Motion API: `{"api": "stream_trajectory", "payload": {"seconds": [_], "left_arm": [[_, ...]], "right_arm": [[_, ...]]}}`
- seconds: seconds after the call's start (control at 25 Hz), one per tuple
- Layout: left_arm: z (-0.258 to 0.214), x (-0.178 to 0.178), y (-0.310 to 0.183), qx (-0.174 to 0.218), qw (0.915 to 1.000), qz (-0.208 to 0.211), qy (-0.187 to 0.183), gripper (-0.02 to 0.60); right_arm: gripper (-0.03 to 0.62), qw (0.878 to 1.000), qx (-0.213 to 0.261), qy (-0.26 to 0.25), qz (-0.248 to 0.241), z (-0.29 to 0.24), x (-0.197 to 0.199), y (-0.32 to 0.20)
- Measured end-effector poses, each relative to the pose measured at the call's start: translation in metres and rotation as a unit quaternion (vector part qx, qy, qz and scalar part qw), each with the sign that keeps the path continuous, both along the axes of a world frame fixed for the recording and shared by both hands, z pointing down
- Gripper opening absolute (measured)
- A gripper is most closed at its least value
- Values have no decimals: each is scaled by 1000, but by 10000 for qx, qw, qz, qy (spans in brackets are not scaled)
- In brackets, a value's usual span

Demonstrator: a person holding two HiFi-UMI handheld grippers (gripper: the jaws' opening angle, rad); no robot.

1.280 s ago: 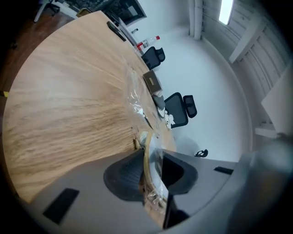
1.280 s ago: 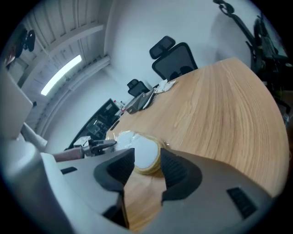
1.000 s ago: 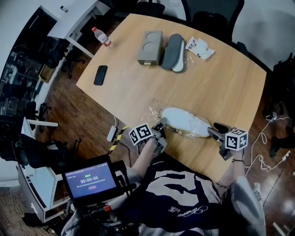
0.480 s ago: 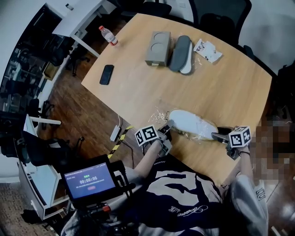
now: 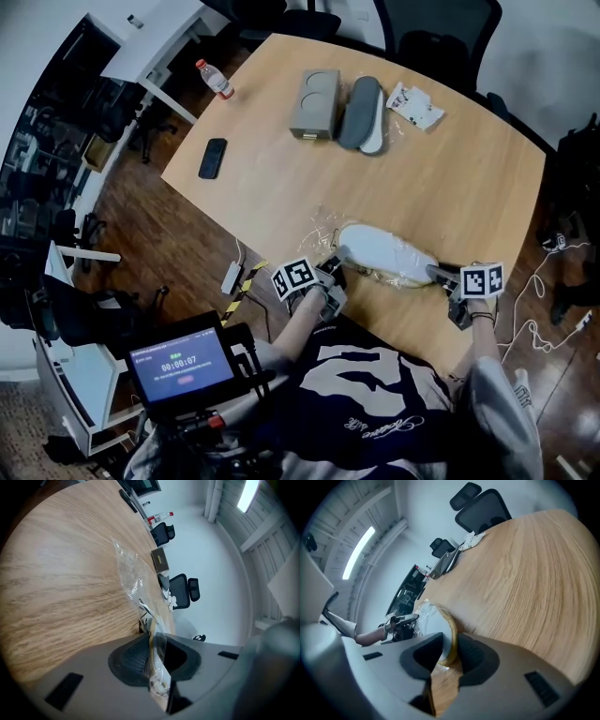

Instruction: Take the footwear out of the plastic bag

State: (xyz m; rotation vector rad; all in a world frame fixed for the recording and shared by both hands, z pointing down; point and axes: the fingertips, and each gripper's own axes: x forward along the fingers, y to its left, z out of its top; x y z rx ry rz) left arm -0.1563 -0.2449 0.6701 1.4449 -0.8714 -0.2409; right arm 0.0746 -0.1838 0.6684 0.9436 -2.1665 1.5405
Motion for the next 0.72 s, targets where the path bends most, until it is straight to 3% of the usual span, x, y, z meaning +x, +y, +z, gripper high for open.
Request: {"api": "stream_trajectory", "payload": {"seconds": [0.28,0.6,0.72], "left_arm": [[-8,-8,-7,476,9977,88,-465,54],[-14,-17,-14,629,9955,-22,-707,53],[-19,-30,-21,719,9934,-211,-872,22]], "right_arm": [[63,9927,333,-872,760,-28,-1,21],[57,9941,354,-462,910,-17,20,36],[55,9931,439,-488,975,-26,25,38]]}}
